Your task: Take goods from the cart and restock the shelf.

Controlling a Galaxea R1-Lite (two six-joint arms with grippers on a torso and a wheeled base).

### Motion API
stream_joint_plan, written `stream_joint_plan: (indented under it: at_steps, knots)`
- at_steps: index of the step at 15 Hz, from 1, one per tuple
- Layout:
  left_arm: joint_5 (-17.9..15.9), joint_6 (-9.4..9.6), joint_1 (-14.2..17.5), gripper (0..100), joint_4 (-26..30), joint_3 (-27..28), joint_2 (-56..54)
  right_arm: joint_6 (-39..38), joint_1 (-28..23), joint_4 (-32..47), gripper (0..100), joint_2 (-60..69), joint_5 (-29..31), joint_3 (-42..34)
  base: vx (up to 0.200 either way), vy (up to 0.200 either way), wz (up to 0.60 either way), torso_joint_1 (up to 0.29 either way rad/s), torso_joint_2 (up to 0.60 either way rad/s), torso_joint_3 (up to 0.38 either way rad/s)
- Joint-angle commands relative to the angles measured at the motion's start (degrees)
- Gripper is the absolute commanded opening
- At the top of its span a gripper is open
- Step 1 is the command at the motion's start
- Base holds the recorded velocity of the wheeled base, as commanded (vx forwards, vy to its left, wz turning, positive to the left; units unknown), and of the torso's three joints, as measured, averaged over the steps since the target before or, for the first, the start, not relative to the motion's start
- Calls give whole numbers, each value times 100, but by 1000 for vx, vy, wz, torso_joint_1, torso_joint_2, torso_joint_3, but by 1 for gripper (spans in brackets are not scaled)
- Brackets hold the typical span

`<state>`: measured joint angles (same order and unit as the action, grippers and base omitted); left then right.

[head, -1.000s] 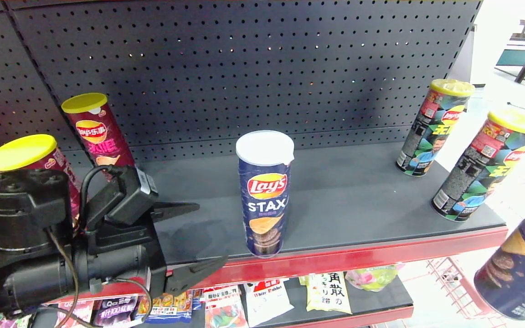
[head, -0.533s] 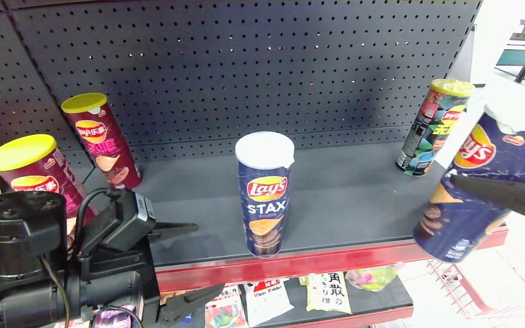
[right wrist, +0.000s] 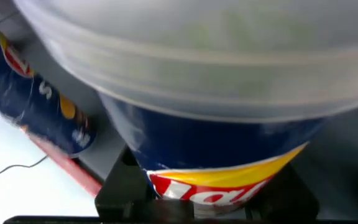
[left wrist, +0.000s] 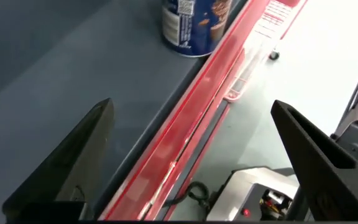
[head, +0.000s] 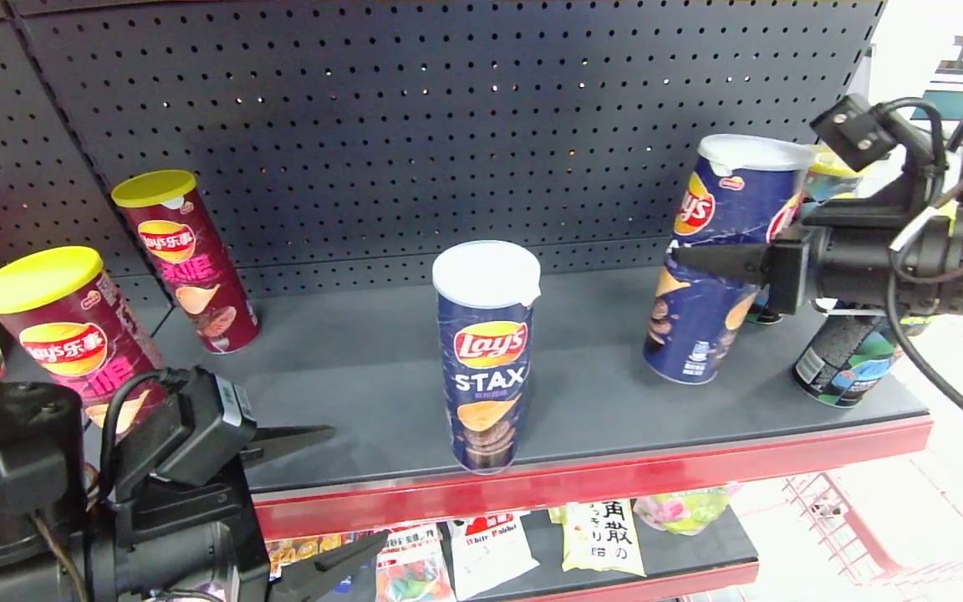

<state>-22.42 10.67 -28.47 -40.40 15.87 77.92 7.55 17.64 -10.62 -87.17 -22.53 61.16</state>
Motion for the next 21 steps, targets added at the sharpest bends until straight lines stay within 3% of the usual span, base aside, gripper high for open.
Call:
stream_joint_plan:
  at_steps: [1,3,7,9,13,18,21]
  knots:
    - [124,-109,8,100,15,-163,-365,1,231,-2,0,-704,-15,546,0,0,0,0,0,0]
    - [273,-302,8,100,15,-427,-735,10,424,-2,0,-1109,-6,1056,0,0,0,0,0,0]
    - [335,-372,16,100,94,-831,-1385,28,688,-2,0,-1618,3,1654,0,0,0,0,0,0]
    - [343,-636,8,100,164,-963,-1737,36,838,-2,0,-1891,3,1873,0,0,0,0,0,0]
    - [343,-654,8,100,551,-946,-2097,36,1013,-2,0,-2322,3,2330,0,0,0,0,0,0]
    - [396,-680,8,100,1597,-946,-2853,36,1207,-28,0,-2858,-15,2822,0,0,0,0,0,0]
    - [423,-680,8,100,2001,-902,-3160,10,1303,-494,0,-3121,-6,2928,0,0,0,0,0,0]
